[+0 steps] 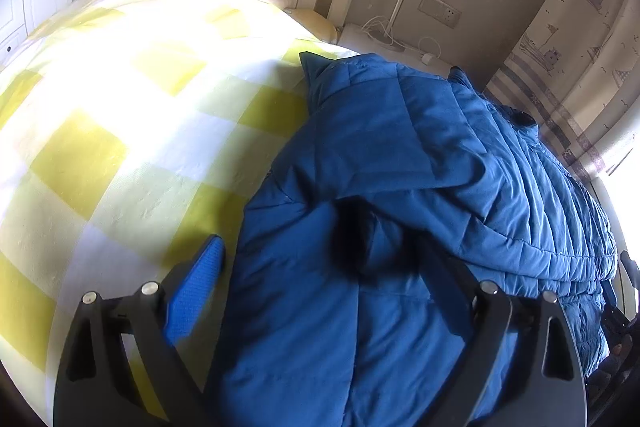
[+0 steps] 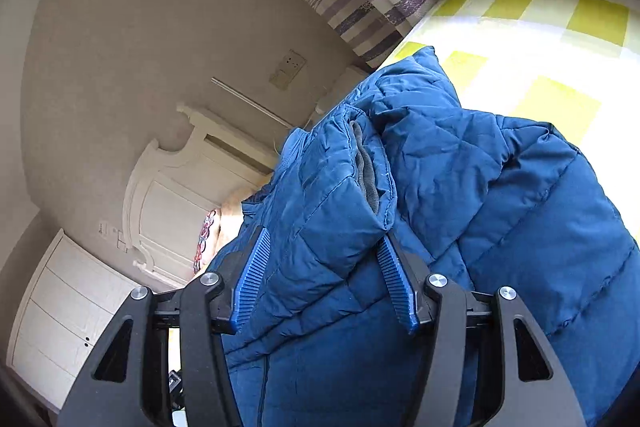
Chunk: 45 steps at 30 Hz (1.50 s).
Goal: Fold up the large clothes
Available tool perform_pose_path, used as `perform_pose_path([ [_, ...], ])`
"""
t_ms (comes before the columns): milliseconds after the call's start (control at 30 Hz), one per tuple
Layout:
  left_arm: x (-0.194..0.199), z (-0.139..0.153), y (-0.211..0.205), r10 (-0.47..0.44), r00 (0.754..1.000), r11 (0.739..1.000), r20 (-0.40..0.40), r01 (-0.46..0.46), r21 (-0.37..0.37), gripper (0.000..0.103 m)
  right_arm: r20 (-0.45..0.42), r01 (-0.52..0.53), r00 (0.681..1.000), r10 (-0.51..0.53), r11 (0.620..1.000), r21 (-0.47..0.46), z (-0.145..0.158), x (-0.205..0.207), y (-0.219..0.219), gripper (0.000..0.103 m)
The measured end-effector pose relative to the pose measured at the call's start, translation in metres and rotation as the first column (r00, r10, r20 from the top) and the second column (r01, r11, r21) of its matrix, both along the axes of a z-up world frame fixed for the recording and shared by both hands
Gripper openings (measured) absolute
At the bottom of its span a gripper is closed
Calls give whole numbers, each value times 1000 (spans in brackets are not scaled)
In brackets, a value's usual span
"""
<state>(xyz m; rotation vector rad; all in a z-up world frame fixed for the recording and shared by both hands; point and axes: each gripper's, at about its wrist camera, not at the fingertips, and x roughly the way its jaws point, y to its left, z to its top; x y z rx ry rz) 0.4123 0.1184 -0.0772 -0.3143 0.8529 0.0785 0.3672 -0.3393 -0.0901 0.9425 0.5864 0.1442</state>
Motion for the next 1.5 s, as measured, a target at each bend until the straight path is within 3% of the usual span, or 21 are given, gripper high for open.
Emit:
perform_pose_path([
  [167, 0, -1, 2, 1, 1000, 1000, 4, -1, -6, 95, -12, -35, 999, 34, 998, -53, 5, 14, 9, 54],
  [233, 0, -1, 4, 2, 1000, 1000, 8, -2, -13, 95, -16, -49, 999, 47, 994, -98, 11, 15, 16, 27],
  [333, -2, 0, 9, 21, 1000, 999, 15, -21, -24, 95, 87, -32, 995, 44, 990, -135, 38, -11, 25, 19],
  [433, -3, 1, 12, 33, 999, 999, 24, -32, -33, 95, 123, 3, 992, 16, 987, -158, 50, -37, 27, 18],
  [567, -3, 2, 14, 34, 999, 999, 34, -33, -35, 94, 59, 16, 998, -5, 984, -180, 32, -43, 21, 18],
  [600, -3, 2, 15, 35, 999, 999, 35, -34, -36, 94, -2, -4, 1000, 4, 990, -138, 13, -37, 15, 18],
  [700, -2, 2, 16, 38, 999, 999, 34, -37, -40, 94, -51, -48, 998, 43, 993, -110, 6, -31, 14, 19],
  [800, -2, 2, 15, 39, 999, 998, 35, -37, -41, 94, -104, 11, 994, -26, 991, -137, 15, -41, 8, 35],
  [833, -2, 2, 15, 40, 999, 998, 36, -38, -42, 94, -70, 84, 993, -98, 979, -186, 25, -53, 5, 42],
  [900, -2, 1, 16, 40, 999, 998, 34, -38, -47, 94, 21, 145, 989, -146, 936, -320, 49, -63, 10, 42],
  [967, -2, 1, 17, 40, 999, 998, 34, -38, -50, 94, 42, 70, 997, -58, 891, -449, 67, -51, 29, 42],
  [1067, -3, 1, 18, 41, 998, 998, 40, -39, -54, 94, 30, -37, 997, 73, 769, -638, 81, -27, 71, 42],
  [1167, -16, 9, 23, 74, 990, 996, 117, -67, -62, 93, -59, -109, 994, 96, 684, -722, 69, 2, 92, 42],
  [1233, -35, 24, 26, 119, 964, 993, 239, -111, -48, 88, -176, -183, 981, 78, 661, -728, 43, 19, 95, 43],
  [1333, -65, 59, 20, 117, 878, 993, 465, -120, -24, 87, -181, -187, 980, 78, 652, -735, 25, 20, 97, 45],
  [1367, -66, 68, 13, 74, 867, 997, 492, -79, -11, 89, -180, -189, 980, 82, 652, -734, 26, 21, 96, 46],
  [1500, -32, 85, -37, -106, 904, 993, 414, 75, 92, 95, -177, -197, 979, 102, 689, -697, 25, 24, 88, 47],
])
